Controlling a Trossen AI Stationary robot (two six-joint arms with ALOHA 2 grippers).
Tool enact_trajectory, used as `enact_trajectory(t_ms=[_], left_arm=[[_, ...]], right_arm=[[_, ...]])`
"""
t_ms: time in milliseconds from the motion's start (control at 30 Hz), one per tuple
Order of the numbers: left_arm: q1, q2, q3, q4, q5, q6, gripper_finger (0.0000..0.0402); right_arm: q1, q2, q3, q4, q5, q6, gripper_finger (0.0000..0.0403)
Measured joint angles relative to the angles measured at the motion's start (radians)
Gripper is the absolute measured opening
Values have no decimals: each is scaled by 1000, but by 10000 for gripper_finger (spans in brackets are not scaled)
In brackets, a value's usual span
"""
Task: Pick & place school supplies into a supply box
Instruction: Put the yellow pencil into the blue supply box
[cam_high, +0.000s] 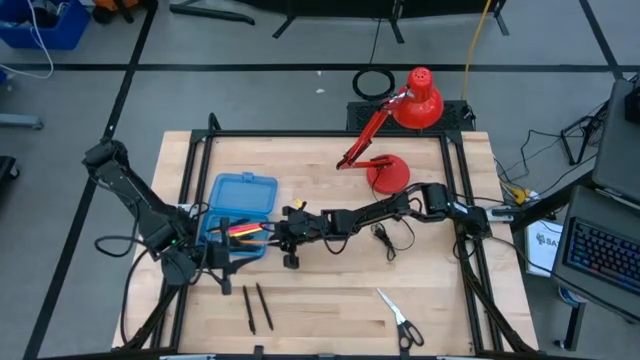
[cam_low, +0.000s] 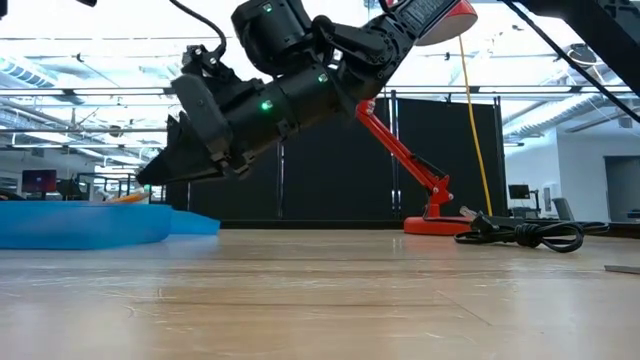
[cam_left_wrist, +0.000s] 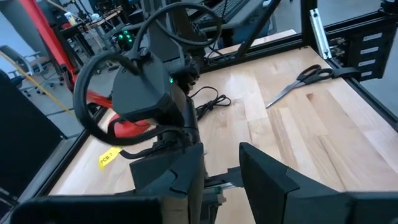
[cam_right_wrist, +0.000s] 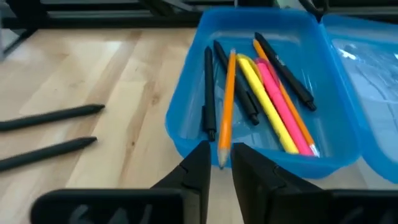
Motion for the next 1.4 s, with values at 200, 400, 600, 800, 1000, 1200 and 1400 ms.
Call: enact_trajectory(t_ms=[200,400,600,800,1000,1200,1400], left_arm=[[17,0,0,0,11,-1,106],[25,0,0,-9,20,-1,106],[24,0,0,-82,-1,-78,106],[37,13,0,-230,57,-263,106],[103,4,0,-379,224,-399,106],[203,8,0,-456,486,-435,106],[291,7,0,-640,487,-438,106]], right_arm=[[1,0,0,4,-22,-3,4],[0,0,0,31,-14,-3,2],[26,-42,-5,-35,19,-36,3],[105,-179,-31,-121,195,-48,1],[140,-357,-197,-121,219,14,1],[161,-483,-465,68,220,50,3],[166,-531,-681,329,220,132,1]])
